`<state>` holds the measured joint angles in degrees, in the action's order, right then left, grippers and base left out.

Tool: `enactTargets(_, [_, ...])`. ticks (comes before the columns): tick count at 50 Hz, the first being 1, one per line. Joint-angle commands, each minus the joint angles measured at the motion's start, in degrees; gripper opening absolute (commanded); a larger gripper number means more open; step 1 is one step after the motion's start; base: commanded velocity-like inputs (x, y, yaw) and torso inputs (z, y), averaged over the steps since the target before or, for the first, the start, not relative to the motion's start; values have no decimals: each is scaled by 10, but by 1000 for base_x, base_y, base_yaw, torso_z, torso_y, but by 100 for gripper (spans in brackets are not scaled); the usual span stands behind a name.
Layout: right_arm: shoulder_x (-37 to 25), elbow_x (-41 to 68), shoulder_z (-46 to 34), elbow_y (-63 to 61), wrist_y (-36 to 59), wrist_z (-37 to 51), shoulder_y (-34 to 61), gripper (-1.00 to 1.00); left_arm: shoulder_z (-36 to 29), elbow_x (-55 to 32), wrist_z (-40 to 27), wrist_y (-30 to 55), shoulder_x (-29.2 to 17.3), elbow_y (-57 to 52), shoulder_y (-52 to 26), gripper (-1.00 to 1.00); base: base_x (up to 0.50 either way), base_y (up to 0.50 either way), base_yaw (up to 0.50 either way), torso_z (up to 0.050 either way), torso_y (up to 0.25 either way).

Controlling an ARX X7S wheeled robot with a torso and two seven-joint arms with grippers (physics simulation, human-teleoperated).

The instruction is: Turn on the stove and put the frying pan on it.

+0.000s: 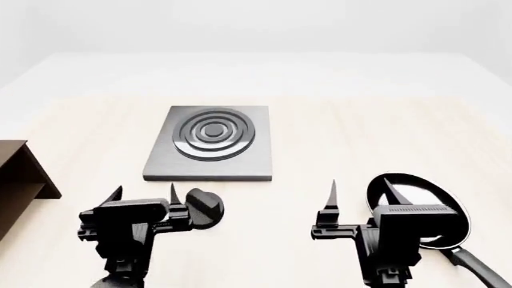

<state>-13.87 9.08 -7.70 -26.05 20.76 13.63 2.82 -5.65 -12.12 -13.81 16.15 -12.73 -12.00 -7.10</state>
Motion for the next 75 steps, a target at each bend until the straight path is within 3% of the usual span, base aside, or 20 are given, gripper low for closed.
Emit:
enactTargets(1, [-13, 15, 11, -36, 42, 4, 10, 100, 32, -47, -1, 52, -22, -107, 16, 100, 0, 0, 0, 0, 0])
enactTargets(8, [-34, 22, 14, -85, 104, 4, 33, 100, 32, -49, -3, 51, -24, -111, 20, 100, 0, 0, 0, 0, 0])
enactTargets(21, [-82, 96, 29, -173, 306, -30, 128, 100, 37, -58, -4, 50, -32, -134, 32, 100, 0, 0, 0, 0, 0])
enactTargets(26, [-125, 94, 4, -195, 373, -38, 165, 100, 37, -59, -5, 49, -33, -133, 32, 100, 0, 0, 0, 0, 0])
enactTargets(27, [-159, 59, -36, -192, 360, -36, 176, 100, 37, -60, -4, 48, -33, -133, 33, 100, 0, 0, 0, 0, 0])
enactTargets(33, [-182, 85, -37, -199, 425, -67, 216, 100, 37, -62, -5, 47, -35, -133, 32, 100, 0, 0, 0, 0, 0])
enactTargets(34, [-225, 63, -88, -213, 454, -72, 254, 100, 37, -63, -5, 50, -35, -133, 31, 100, 0, 0, 0, 0, 0])
enactTargets(48, [-299, 139, -143, -274, 687, -165, 441, 100, 36, -66, -7, 48, -40, -140, 34, 100, 0, 0, 0, 0, 0])
enactTargets(55, [-368, 242, -173, -253, 691, -125, 499, 100, 34, -64, -10, 47, -42, -142, 36, 100, 0, 0, 0, 0, 0])
enactTargets(59, [-422, 300, -243, -221, 691, -118, 567, 100, 35, -66, -11, 45, -43, -144, 38, 100, 0, 0, 0, 0, 0])
enactTargets(64, [-456, 364, -312, -188, 690, -104, 628, 100, 34, -67, -12, 44, -44, -145, 40, 100, 0, 0, 0, 0, 0])
enactTargets(67, [-461, 417, -315, -164, 691, -80, 647, 100, 35, -69, -12, 43, -45, -146, 41, 100, 0, 0, 0, 0, 0])
enactTargets(70, [-490, 453, -385, -177, 690, -80, 687, 100, 36, -69, -12, 42, -45, -147, 43, 100, 0, 0, 0, 0, 0])
enactTargets(71, [-504, 423, -446, -185, 689, -86, 701, 100, 36, -70, -12, 40, -45, -146, 44, 100, 0, 0, 0, 0, 0])
enactTargets(75, [-521, 431, -503, -149, 690, -81, 737, 100, 36, -71, -11, 38, -45, -145, 45, 100, 0, 0, 0, 0, 0])
